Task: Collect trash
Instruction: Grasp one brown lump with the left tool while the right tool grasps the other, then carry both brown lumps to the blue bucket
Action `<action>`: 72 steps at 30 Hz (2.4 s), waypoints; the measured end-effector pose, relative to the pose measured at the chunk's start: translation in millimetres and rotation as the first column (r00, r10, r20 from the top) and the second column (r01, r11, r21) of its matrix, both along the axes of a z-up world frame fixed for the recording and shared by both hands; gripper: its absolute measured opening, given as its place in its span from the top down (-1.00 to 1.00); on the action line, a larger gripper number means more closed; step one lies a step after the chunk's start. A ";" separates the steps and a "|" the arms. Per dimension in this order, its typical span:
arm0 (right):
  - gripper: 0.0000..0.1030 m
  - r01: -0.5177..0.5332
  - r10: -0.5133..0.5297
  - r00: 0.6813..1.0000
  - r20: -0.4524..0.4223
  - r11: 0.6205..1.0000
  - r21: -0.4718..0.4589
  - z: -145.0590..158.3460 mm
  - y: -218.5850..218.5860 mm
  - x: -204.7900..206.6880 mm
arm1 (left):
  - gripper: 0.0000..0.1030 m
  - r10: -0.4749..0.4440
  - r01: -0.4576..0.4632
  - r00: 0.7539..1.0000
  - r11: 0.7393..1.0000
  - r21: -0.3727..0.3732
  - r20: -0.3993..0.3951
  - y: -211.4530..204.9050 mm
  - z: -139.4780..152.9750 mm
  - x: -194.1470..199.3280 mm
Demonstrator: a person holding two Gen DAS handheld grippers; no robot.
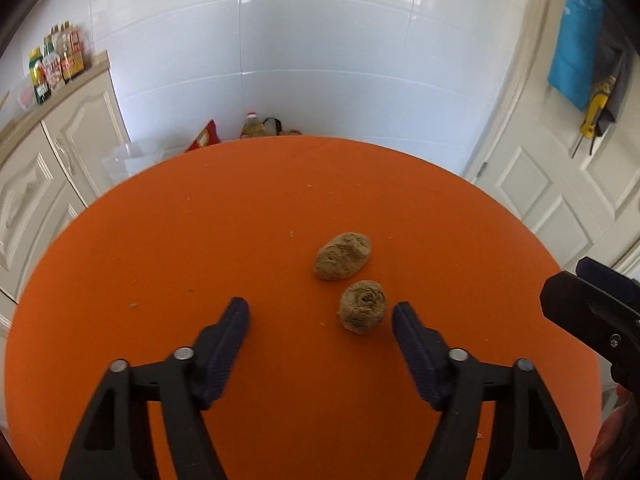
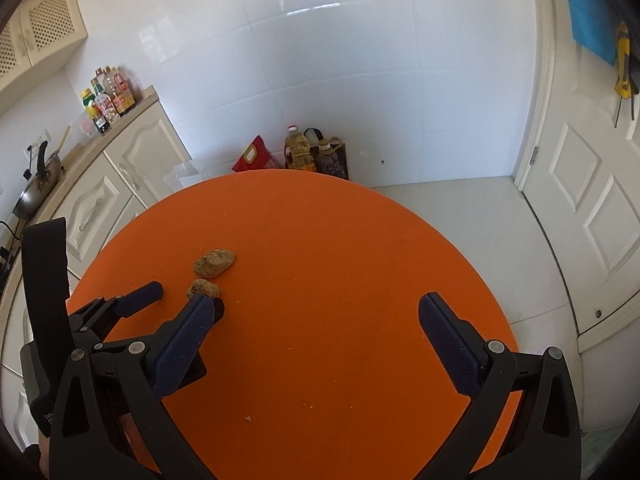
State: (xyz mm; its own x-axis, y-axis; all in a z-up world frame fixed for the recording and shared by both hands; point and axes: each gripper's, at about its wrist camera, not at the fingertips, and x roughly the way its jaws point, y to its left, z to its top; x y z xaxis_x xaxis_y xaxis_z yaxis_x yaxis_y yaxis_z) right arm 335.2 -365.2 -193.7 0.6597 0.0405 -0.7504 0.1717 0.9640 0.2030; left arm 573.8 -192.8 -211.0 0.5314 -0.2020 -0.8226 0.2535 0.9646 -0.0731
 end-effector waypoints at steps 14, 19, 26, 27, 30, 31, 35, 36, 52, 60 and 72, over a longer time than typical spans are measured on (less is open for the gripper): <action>-1.00 -0.048 0.048 0.998 -0.028 0.999 -0.018 -11.6 27.7 26.6 | 0.64 0.018 -0.015 0.999 0.996 -0.083 0.032 -1.5 2.6 91.5; -1.00 -0.097 0.096 0.994 -0.045 0.995 -0.028 -21.3 51.3 50.5 | 0.64 0.084 -0.080 0.995 0.993 -0.084 0.046 15.9 8.6 123.0; -0.72 -0.134 0.127 0.988 -0.088 0.988 -0.078 -44.7 85.2 80.8 | 0.64 0.133 -0.129 0.990 0.986 -0.105 0.036 25.6 10.3 143.4; -0.68 -0.128 0.119 0.990 -0.078 0.985 -0.116 -45.0 89.6 81.8 | 0.64 0.136 -0.132 0.990 0.985 -0.108 0.034 29.3 9.4 147.7; -0.36 -0.136 0.125 0.990 -0.072 0.975 -0.175 -46.9 100.4 83.4 | 0.64 0.146 -0.141 0.989 0.982 -0.123 0.027 42.3 6.7 159.1; -0.16 -0.141 0.130 0.989 -0.069 0.970 -0.196 -46.3 104.1 82.7 | 0.64 0.149 -0.145 0.988 0.981 -0.128 0.026 47.2 6.9 159.8; 0.25 -0.162 0.153 0.986 -0.060 0.966 -0.200 -45.4 106.5 78.3 | 0.63 0.160 -0.154 0.987 0.977 -0.148 0.028 56.2 8.1 169.5; 0.25 -0.162 0.153 0.986 -0.059 0.969 -0.185 -45.3 104.5 76.2 | 0.63 0.160 -0.154 0.987 0.976 -0.151 0.031 57.0 11.7 161.2; 0.31 -0.097 0.103 0.991 0.081 0.993 -0.069 24.9 69.1 -51.0 | 0.63 0.073 -0.045 0.988 0.981 -0.190 0.139 110.6 51.1 -68.4; 0.32 -0.059 0.064 0.987 0.147 0.997 -0.041 50.4 45.1 -116.0 | 0.63 -0.003 0.039 0.982 0.983 -0.182 0.191 85.4 81.9 -166.9; 0.32 0.030 -0.025 0.971 0.239 0.999 -0.017 82.9 -8.7 -196.1 | 0.63 -0.136 0.175 0.959 0.974 -0.143 0.249 28.3 112.1 -227.8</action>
